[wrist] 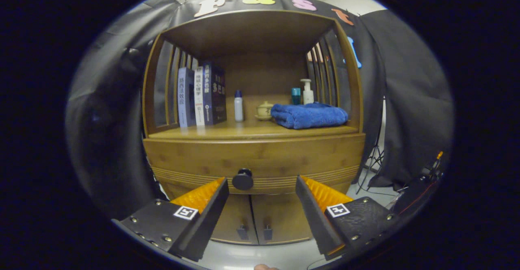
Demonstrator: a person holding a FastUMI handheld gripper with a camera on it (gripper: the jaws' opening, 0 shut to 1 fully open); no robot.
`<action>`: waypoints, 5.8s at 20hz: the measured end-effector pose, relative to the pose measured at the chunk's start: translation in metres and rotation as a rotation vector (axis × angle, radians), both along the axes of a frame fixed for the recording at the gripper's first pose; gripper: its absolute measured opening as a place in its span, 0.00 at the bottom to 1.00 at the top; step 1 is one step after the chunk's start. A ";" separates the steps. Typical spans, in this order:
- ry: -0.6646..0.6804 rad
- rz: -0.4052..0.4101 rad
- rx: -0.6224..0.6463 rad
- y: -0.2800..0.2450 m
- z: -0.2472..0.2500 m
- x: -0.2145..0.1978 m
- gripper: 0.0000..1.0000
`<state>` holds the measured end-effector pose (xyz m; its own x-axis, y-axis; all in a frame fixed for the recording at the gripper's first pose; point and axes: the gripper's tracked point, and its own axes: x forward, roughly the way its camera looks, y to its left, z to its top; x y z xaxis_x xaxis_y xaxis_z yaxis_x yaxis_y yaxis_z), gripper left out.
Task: Pull open the drawer, take out the items inside it, and place them on the countertop above the cabinet.
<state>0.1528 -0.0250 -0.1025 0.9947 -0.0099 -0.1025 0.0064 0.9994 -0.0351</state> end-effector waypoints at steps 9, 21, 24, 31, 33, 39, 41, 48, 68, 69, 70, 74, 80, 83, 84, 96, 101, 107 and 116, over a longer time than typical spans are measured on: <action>0.048 0.095 0.036 0.032 -0.048 0.070 0.99; -0.006 0.107 0.015 0.040 -0.048 0.088 0.38; -0.003 0.069 0.022 0.037 -0.048 0.073 0.23; 0.012 0.034 0.038 0.038 -0.049 0.007 0.23; 0.014 0.030 0.036 0.037 -0.049 -0.010 0.23; 0.048 0.008 0.052 0.036 -0.049 -0.049 0.23; 0.049 0.009 0.048 0.036 -0.050 -0.060 0.23; 0.085 0.010 0.073 0.037 -0.058 -0.087 0.23; 0.053 -0.030 0.053 0.024 0.041 -0.123 0.99; 0.041 -0.023 0.052 0.026 0.059 -0.122 0.99; 0.028 -0.008 0.045 0.029 0.075 -0.120 0.99; 0.027 -0.024 -0.051 0.021 0.137 -0.087 0.99; 0.171 0.001 -0.143 0.034 0.159 -0.030 0.99; 0.267 0.010 -0.233 0.041 0.143 -0.008 0.99; 0.318 0.031 -0.228 0.048 0.129 -0.003 0.98; 0.669 -0.043 -0.166 0.043 0.012 0.027 0.99; 0.728 -0.065 -0.034 0.040 -0.013 0.032 0.97; 0.792 -0.046 0.171 0.059 -0.036 0.030 0.22; 0.625 0.086 0.219 0.075 0.005 0.023 0.09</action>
